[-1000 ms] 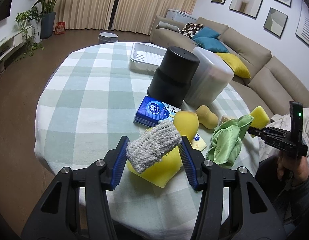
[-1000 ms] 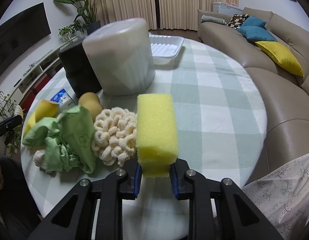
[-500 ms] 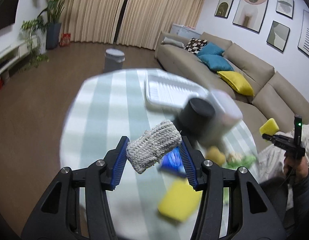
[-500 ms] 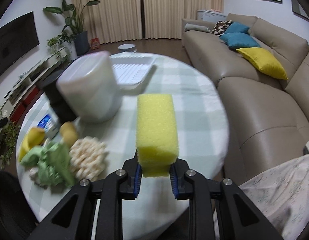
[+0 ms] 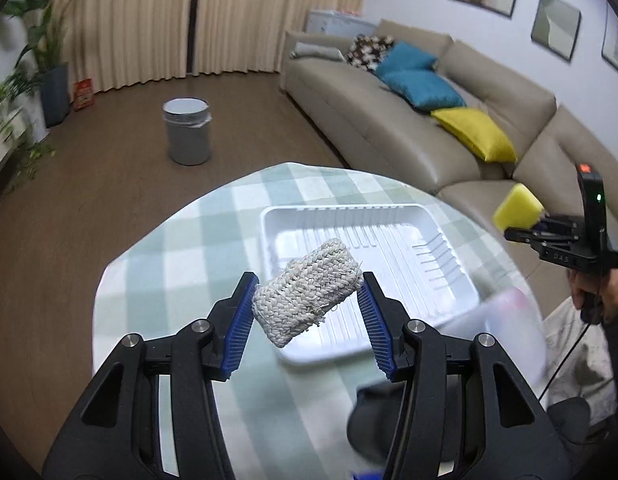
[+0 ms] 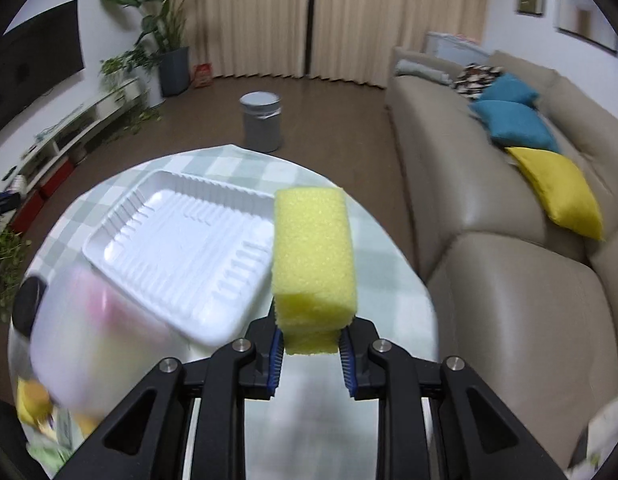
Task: Organize soft objects
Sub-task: 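Carry the pad and sponge into the white tray and open both tools, then move both open tools back over the table items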
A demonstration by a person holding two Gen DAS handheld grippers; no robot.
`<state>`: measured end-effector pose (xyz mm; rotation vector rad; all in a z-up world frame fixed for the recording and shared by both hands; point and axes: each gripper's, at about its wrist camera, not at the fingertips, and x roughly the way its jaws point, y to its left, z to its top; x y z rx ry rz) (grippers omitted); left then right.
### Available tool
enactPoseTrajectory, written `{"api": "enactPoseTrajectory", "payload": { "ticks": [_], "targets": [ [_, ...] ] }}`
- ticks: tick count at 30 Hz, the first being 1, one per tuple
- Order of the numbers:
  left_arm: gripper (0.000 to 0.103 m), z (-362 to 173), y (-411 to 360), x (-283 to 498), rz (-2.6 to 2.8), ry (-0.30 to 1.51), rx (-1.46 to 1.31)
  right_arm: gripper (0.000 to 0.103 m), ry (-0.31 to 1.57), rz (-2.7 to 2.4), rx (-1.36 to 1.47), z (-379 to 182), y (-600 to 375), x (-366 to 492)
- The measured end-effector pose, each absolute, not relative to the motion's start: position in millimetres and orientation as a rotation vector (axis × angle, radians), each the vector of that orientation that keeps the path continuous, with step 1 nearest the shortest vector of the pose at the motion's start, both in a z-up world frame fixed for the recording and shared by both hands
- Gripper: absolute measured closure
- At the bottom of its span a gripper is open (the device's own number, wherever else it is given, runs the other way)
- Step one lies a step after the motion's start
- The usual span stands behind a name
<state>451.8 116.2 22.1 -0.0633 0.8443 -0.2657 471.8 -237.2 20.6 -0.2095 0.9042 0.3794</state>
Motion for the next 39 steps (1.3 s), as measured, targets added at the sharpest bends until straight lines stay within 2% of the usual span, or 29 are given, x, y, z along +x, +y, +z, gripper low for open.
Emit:
{"api": "enactPoseTrajectory", "payload": {
  "ticks": [6,13,18,20,21,23,25,27,34,35,37,39],
  "targets": [
    [0.054,-19,80,502,-0.304,0.953,0.044,0.077,0.983,0.509,-0.328,-7,-181,519],
    [0.054,-70,54,521,-0.329,1.062,0.128,0.077,1.069,0.606,-0.430,-47,-134,538],
    [0.052,-82,53,521,-0.311,1.086,0.110,0.077,1.103,0.621,-0.454,-68,-122,543],
    [0.047,-83,56,521,-0.313,1.091,0.089,0.077,1.108,0.615,-0.468,-74,-120,543],
    [0.047,-83,57,520,-0.309,1.092,0.088,0.075,1.109,0.612,-0.465,-76,-121,543],
    [0.045,-80,59,517,-0.313,1.084,0.076,0.064,1.112,0.607,-0.449,-77,-125,544],
    [0.041,-75,63,516,-0.315,1.067,0.054,0.045,1.103,0.594,-0.434,-75,-130,545],
    [0.038,-67,68,513,-0.324,1.042,0.020,0.039,1.091,0.588,-0.403,-70,-138,545],
    [0.023,-27,102,485,-0.327,0.933,-0.134,0.037,1.022,0.570,-0.293,-34,-173,533],
    [0.012,-21,109,477,-0.324,0.914,-0.163,0.037,1.010,0.566,-0.272,-27,-181,530],
    [0.000,-7,125,453,-0.328,0.858,-0.227,0.030,0.984,0.551,-0.213,-12,-202,520],
    [0.000,8,137,416,-0.329,0.769,-0.248,0.023,0.950,0.524,-0.147,4,-227,501]
  ]
}}
